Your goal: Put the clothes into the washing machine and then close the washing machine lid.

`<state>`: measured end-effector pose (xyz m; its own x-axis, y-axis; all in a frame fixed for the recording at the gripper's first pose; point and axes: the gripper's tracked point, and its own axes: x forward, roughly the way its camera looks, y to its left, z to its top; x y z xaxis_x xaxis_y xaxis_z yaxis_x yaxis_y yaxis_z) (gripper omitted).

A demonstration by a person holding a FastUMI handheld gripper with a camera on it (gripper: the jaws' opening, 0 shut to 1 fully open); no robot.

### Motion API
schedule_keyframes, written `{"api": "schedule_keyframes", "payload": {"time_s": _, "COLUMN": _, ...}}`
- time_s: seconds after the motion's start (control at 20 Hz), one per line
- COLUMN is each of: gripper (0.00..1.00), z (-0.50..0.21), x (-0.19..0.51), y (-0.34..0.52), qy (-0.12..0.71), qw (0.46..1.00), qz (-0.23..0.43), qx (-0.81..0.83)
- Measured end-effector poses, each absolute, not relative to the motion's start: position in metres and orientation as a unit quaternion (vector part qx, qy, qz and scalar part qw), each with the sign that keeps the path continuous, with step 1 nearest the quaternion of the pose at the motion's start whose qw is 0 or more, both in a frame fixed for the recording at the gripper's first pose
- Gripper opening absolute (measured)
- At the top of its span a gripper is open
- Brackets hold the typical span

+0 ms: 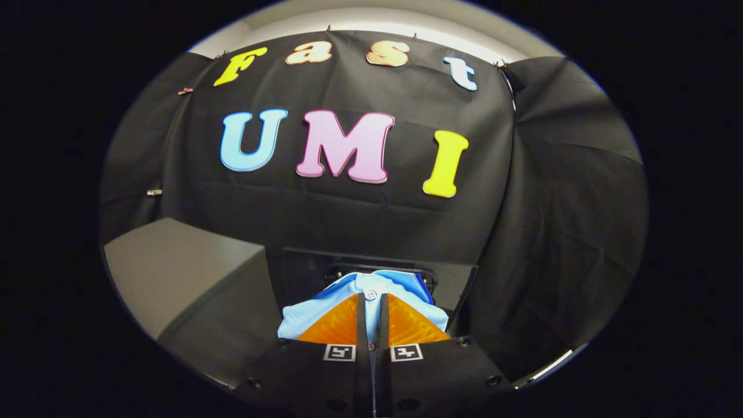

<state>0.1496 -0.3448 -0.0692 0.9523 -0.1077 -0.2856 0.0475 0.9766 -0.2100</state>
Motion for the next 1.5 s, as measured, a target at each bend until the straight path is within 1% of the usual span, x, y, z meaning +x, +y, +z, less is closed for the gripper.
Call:
{"api": "schedule_keyframes", "payload": {"time_s": 0.3, "gripper": 0.07, "z": -0.151, "x": 0.154, "y": -0.369, "qy": 0.191, "qw": 0.975, "qz": -0.056, "qx": -0.095}}
{"api": "schedule_keyframes", "payload": {"time_s": 0.6, "gripper": 0.07, "z": -0.212, "x": 0.16, "y": -0.391, "qy": 0.23, "qw": 0.966, "qz": -0.078, "qx": -0.086}}
{"api": "schedule_keyframes", "payload": {"time_s": 1.05, "gripper": 0.07, "z": -0.295, "x": 0.149, "y": -0.393, "qy": 0.333, "qw": 0.936, "qz": -0.063, "qx": -0.096}}
{"api": "schedule_keyframes", "payload": {"time_s": 1.2, "gripper": 0.07, "z": -0.317, "x": 0.146, "y": -0.395, "qy": 0.36, "qw": 0.926, "qz": -0.061, "qx": -0.097}}
{"api": "schedule_keyframes", "payload": {"time_s": 1.5, "gripper": 0.07, "z": -0.338, "x": 0.144, "y": -0.396, "qy": 0.395, "qw": 0.913, "qz": -0.052, "qx": -0.089}}
